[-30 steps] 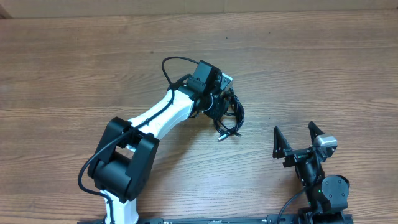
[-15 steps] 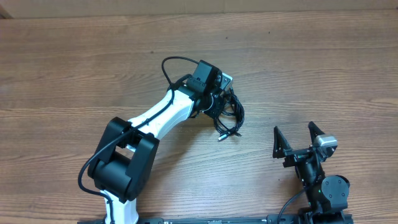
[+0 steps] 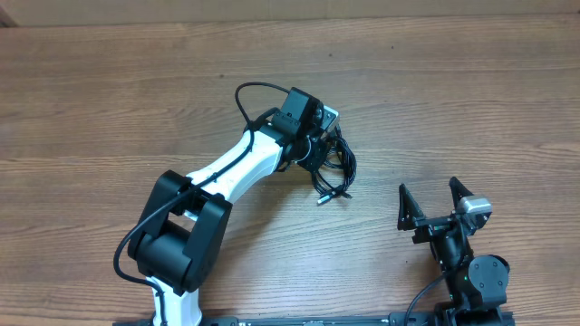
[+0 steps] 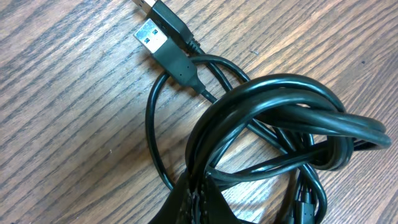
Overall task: Untangle cables
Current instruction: 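Lower the left gripper and close it on the cable loops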
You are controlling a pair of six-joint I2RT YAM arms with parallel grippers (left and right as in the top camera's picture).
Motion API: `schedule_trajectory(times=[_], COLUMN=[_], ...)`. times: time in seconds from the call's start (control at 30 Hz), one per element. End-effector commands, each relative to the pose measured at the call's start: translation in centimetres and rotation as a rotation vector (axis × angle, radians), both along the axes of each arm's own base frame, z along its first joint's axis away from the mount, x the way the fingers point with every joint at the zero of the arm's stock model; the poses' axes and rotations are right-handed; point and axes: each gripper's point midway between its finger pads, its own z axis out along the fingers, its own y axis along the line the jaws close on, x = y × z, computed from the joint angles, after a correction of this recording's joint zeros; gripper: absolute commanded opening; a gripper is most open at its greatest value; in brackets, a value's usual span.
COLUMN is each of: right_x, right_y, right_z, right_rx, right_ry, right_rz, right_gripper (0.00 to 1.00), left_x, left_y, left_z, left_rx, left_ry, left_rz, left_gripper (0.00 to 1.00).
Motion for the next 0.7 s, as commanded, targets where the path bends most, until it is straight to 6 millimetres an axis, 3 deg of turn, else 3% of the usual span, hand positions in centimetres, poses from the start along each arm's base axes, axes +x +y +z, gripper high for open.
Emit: schedule_trajectory(times=[0.0,0.3,0.67], right_x=[0.0,0.0,0.0], right_y=[-0.2,-0.2,-0.2], right_z=[-0.1,-0.1,-0.1], right_rx=[-0.004,-0.004,-0.004], right_ry=[-0.007,-0.007,-0.007], right_rz=[-0.012,-0.012,-0.012], right_gripper=[1.0,1.0,1.0], left_x=[0.1,-0.1,-1.1], left_y=[-1.1,-0.9,-0.3], left_z=[1.1,5.7,14.5], left_rx=[-0.038,-0.069,-0.157], left_ry=[-0.001,-0.069,-0.227], left_rz=[-0.021,-0.038,-0.046], left_gripper=[0.04,0.04,0.04])
